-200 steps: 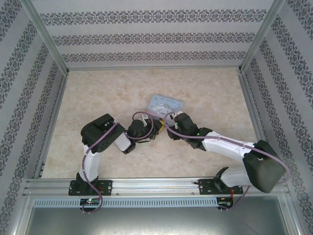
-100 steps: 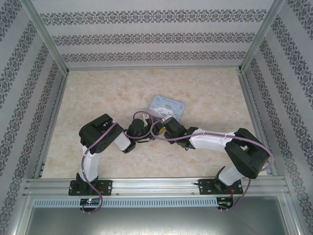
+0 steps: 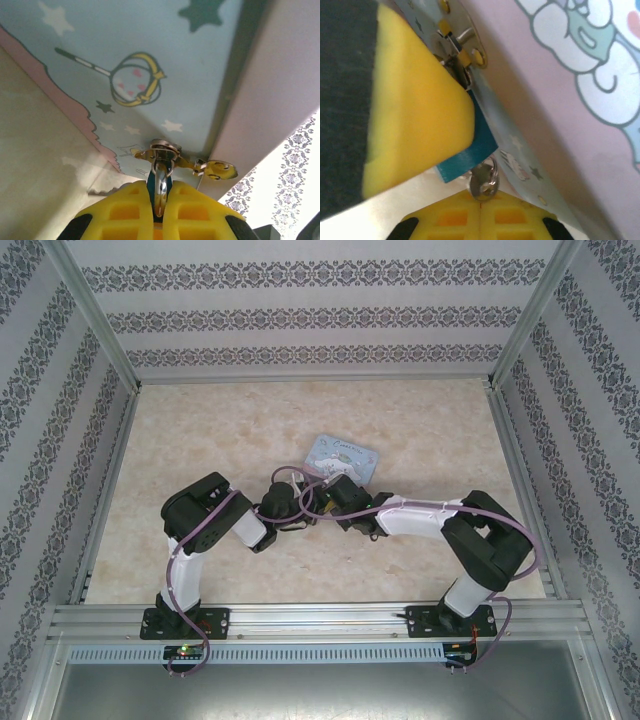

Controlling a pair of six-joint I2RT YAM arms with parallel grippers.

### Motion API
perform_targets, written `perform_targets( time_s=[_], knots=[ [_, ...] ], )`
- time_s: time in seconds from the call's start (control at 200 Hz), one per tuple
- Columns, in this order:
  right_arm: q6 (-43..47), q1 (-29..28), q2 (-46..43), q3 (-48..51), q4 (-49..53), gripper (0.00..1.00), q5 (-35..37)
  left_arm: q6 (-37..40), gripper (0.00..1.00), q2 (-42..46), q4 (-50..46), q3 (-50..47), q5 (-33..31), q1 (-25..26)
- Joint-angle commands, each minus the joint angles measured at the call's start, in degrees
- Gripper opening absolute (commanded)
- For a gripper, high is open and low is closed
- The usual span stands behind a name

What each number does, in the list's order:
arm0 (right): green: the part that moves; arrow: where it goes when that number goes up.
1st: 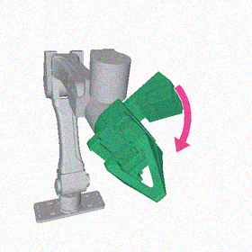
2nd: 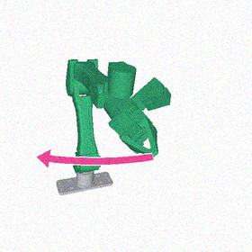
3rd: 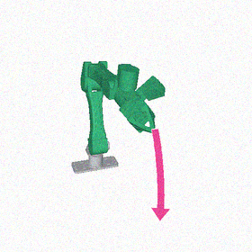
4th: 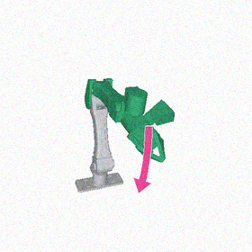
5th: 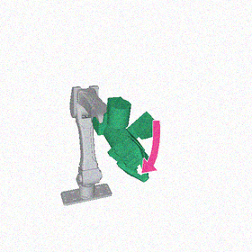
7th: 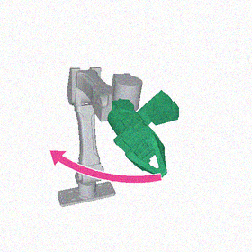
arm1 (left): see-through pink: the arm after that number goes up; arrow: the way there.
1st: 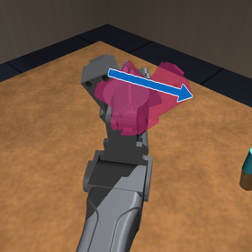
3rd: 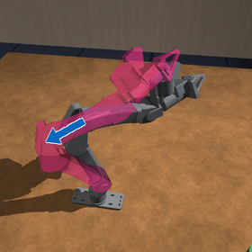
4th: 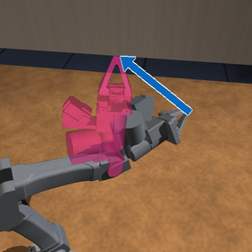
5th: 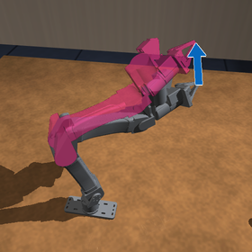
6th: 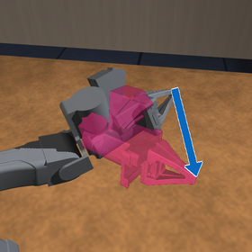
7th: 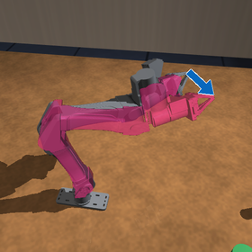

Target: Unlock the padlock with the key

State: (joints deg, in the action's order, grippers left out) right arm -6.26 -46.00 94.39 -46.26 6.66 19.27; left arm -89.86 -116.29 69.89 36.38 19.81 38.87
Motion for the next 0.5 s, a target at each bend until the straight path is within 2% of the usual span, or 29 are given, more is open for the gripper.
perform_targets(
  time_s=[0.0,0.165,0.345,0.465,0.495],
  knots=[
    [0.04,0.63,0.41,-2.24,-1.24,0.0,-2.22,0.66,0.0,1.88,-0.21,-0.02,2.0,0.24],
    [-0.84,1.88,-2.4,-1.69,-1.17,0.0,-7.34,0.66,0.0,1.79,-0.1,-0.08,1.95,0.24],
    [-5.23,8.51,-7.61,2.0,-5.33,0.0,-24.16,0.57,0.0,1.72,-0.16,-0.07,1.86,0.24],
    [-7.31,12.07,-10.25,3.75,-6.28,0.0,-30.18,0.39,0.0,1.84,-0.74,-0.08,1.79,0.17],
    [-7.44,12.48,-10.8,4.08,-6.18,0.05,-30.23,0.39,0.0,1.85,-0.72,-0.07,1.69,0.19]
  ],
)
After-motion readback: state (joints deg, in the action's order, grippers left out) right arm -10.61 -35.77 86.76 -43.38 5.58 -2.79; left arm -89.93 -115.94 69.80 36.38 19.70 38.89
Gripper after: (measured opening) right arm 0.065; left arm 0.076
